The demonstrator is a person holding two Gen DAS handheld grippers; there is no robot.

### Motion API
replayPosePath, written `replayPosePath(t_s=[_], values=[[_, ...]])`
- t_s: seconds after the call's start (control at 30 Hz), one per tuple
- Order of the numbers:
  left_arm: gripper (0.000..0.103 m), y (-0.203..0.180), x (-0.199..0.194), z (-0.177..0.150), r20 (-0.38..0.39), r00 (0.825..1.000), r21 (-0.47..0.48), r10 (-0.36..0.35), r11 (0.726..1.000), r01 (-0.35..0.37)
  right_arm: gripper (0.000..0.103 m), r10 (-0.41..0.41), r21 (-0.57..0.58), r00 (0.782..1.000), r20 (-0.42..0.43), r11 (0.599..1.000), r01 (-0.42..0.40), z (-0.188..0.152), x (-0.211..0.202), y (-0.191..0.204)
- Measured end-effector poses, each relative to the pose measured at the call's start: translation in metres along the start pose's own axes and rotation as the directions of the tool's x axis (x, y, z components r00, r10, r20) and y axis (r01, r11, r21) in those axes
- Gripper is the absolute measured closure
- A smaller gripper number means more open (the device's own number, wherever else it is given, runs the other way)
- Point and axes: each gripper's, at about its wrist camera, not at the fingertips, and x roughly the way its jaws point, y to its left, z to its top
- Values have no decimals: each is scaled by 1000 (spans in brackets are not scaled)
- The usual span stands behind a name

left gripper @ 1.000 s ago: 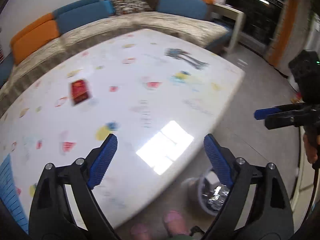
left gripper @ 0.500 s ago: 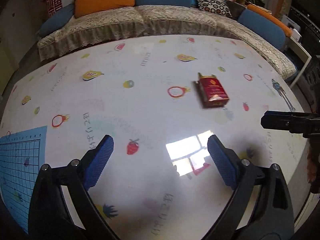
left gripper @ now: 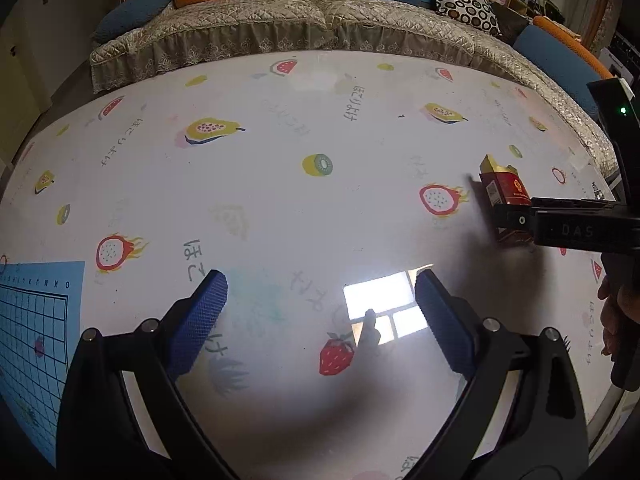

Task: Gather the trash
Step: 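Grasp the red cigarette pack with the right gripper, then carry the red cigarette pack in the right gripper over the trash bin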

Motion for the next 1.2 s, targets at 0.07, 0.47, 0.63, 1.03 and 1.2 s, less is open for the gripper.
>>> replayPosePath(t_s=[0.07, 0.47, 0.63, 1.03, 1.2], values=[[10, 0, 1, -4, -4, 1000, -8, -15, 1000, 15, 43, -2, -17, 1000, -2, 1000, 2, -6, 3, 1], [10, -53, -47, -43, 3, 996, 92, -91, 992, 91, 44, 204, 99, 978, 34, 974, -206, -86, -64, -47], [10, -106, -74, -72, -12, 990, 171, -141, 975, 141, 44, 230, 146, 971, 69, 960, -237, -149, -108, -79], [10, -261, -141, -176, -90, 952, 444, -294, 844, 303, 44, 257, 331, 953, 162, 896, -298, -360, -223, -189], [10, -301, -144, -219, -155, 932, 496, -328, 790, 361, 44, 241, 433, 958, 154, 855, -284, -450, -228, -216]])
